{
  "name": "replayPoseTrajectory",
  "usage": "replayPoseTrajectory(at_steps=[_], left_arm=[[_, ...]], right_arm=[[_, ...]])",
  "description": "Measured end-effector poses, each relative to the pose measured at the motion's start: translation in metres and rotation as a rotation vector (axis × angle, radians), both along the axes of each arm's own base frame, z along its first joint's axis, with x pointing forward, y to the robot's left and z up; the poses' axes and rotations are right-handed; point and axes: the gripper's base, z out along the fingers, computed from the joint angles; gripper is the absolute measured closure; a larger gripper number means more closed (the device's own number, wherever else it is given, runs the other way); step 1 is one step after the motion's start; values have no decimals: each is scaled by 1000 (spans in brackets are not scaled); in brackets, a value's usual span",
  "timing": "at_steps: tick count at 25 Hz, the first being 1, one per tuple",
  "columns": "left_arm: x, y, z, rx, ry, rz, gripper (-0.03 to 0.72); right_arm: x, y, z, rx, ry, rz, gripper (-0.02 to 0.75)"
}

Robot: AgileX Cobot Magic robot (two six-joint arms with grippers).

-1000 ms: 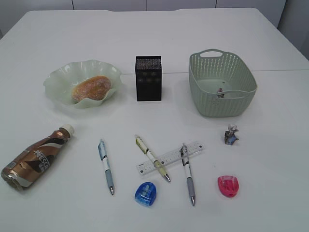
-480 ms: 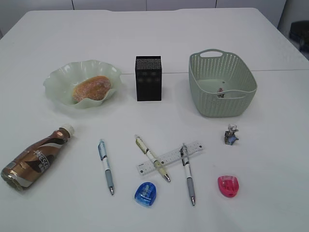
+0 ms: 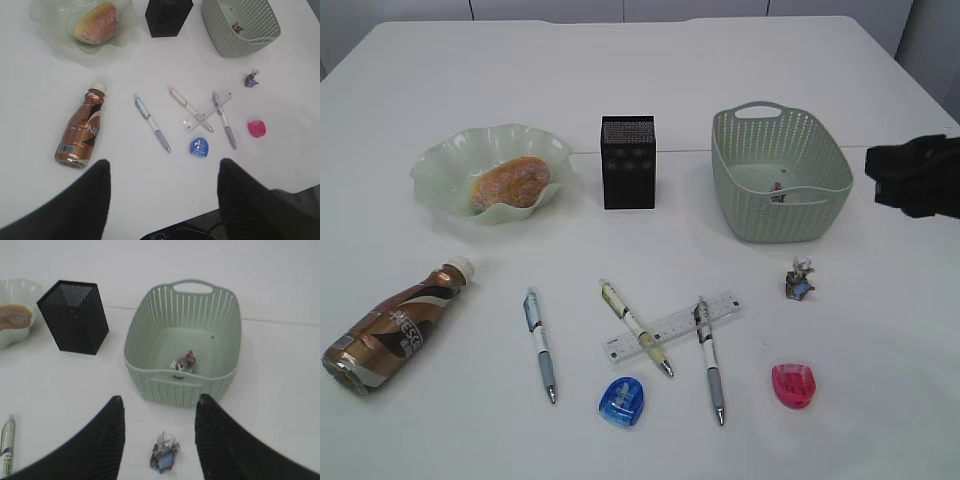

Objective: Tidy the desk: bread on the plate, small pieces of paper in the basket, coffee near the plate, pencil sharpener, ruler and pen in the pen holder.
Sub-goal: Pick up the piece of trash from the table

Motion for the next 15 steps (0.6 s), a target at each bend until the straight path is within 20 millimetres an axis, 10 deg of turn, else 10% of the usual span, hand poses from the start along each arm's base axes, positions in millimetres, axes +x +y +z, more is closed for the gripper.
replayPoseTrajectory(at_steps=[15], left_arm=[[0,0,0,2,0,1,202]], right_arm=[[34,3,-75,138,248,-135,258]])
